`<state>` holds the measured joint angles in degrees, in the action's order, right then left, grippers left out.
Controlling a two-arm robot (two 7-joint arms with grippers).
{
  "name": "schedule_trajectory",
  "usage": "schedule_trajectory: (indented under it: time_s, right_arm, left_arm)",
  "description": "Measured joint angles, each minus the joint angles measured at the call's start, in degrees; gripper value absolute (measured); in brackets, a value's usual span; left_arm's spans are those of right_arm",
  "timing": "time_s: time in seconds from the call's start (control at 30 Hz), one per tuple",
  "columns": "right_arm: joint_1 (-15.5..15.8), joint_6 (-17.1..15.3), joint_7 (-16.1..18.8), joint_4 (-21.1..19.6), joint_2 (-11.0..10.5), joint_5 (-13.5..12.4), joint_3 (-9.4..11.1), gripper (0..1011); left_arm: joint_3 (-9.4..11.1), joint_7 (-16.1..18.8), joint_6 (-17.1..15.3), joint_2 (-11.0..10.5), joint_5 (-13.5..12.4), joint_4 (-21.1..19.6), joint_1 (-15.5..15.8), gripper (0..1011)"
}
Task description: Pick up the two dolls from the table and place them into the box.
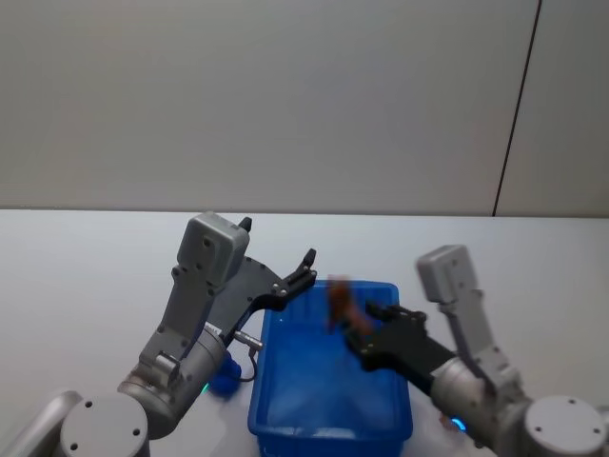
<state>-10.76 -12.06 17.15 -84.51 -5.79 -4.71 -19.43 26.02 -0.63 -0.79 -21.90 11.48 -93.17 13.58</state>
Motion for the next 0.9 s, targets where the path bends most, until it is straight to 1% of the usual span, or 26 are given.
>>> schedule_trajectory:
  time_s: [0.03,0.1,0.17,0.2,0.27,0.3,0.37,0.47,0.5,0.53,0.6,0.73,0.9]
  right_arm:
    - [-0.4,0.0,0.3,0.7,0.4,0.2,-0.2,395]
    - [-1.3,0.0,0.9,2.2,1.1,0.7,-0.7,476]
    - [-1.8,0.0,1.1,3.0,1.5,0.9,-0.9,515]
    - [-2.2,0.0,1.2,3.8,1.9,1.2,-1.2,577]
    - [-2.6,0.0,1.2,4.5,2.2,1.4,-1.4,615]
    - [-2.8,0.0,1.1,5.0,2.5,1.6,-1.5,678]
    - [-3.0,-0.1,0.8,5.5,2.7,1.8,-1.6,715]
    - [-3.2,-0.3,-0.5,6.0,3.0,2.2,-1.8,825]
    - [-3.2,-0.4,-0.8,6.0,3.1,2.3,-1.9,825]
    - [-3.2,-0.4,-1.2,6.0,3.1,2.4,-1.9,875]
    - [-3.1,-0.5,-2.3,6.0,3.1,2.5,-1.9,922]
    - [-2.4,-0.7,-4.6,5.1,2.8,2.8,-1.8,1001]
    - [-1.2,-0.9,-7.6,3.3,2.2,3.0,-1.4,1001]
  left_arm:
    - [0.0,0.0,0.0,0.0,0.0,0.0,0.0,1001]
    - [0.0,0.0,0.0,0.0,0.0,0.0,0.0,1001]
    - [0.0,0.0,0.0,0.0,0.0,0.0,0.0,1001]
    - [0.0,0.0,0.0,0.0,0.0,0.0,0.0,1001]
    - [0.0,0.0,0.0,0.0,0.0,0.0,0.0,1001]
    - [0.0,0.0,0.0,0.0,0.0,0.0,0.0,1001]
    - [0.0,0.0,0.0,0.0,0.0,0.0,0.0,1001]
    - [0.0,0.0,0.0,0.0,0.0,0.0,0.0,1001]
    - [0.0,0.0,0.0,0.0,0.0,0.0,0.0,1001]
    - [0.0,0.0,0.0,0.0,0.0,0.0,0.0,1001]
    - [0.0,0.0,0.0,0.0,0.0,0.0,0.0,1001]
    - [0.0,0.0,0.0,0.0,0.0,0.0,0.0,1001]
    - [0.0,0.0,0.0,0.0,0.0,0.0,0.0,1001]
